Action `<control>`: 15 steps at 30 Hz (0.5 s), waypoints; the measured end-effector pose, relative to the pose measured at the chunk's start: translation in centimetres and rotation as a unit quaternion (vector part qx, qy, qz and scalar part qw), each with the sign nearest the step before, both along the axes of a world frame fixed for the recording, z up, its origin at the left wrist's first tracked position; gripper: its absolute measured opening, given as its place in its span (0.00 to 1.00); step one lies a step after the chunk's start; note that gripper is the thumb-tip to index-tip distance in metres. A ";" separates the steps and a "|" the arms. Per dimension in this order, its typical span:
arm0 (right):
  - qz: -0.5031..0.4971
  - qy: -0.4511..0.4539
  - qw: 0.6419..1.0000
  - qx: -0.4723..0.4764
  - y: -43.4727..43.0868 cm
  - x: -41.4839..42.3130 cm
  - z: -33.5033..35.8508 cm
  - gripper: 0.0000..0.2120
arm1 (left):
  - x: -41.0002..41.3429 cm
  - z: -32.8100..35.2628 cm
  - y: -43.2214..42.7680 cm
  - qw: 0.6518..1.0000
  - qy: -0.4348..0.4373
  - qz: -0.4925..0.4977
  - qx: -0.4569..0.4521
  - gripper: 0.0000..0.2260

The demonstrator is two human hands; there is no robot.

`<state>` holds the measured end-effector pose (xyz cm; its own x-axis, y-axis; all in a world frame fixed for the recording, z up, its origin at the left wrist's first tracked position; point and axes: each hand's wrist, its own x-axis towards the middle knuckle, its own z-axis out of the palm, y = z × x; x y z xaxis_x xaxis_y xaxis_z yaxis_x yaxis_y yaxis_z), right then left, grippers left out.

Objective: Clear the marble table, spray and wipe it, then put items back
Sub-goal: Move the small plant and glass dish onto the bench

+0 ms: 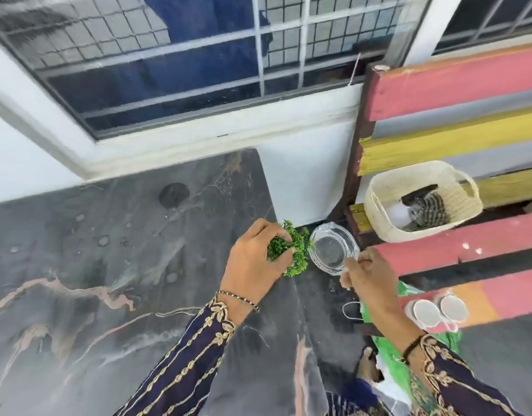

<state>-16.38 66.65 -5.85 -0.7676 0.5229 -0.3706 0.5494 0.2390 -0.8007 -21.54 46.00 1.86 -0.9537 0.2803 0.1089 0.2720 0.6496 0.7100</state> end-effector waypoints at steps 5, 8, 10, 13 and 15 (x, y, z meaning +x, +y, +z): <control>-0.017 -0.029 0.999 0.004 11.5 4.4 -1.8 0.06 | 1.4 -2.1 13.4 0.997 -0.032 -0.064 -0.015 0.06; -0.057 -0.041 0.997 0.032 17.6 6.6 -3.3 0.05 | 2.2 -3.9 20.2 0.993 -0.041 -0.110 -0.018 0.06; -0.079 -0.051 0.994 0.055 21.6 7.9 -4.6 0.03 | 2.6 -5.3 24.6 0.988 -0.057 -0.140 -0.013 0.06; -0.124 -0.072 0.988 0.054 26.5 9.4 -6.8 0.05 | 2.8 -7.6 30.3 0.981 -0.083 -0.174 -0.007 0.06; -0.144 -0.091 0.983 0.065 29.6 10.1 -8.7 0.06 | 2.7 -9.5 33.9 0.977 -0.095 -0.191 -0.010 0.07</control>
<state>-6.23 96.23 -14.51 -0.5078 0.7607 -0.4044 0.7408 0.1459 -0.6557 -18.87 79.89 -7.66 -0.7821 0.6193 -0.0694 0.3610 0.5410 0.7596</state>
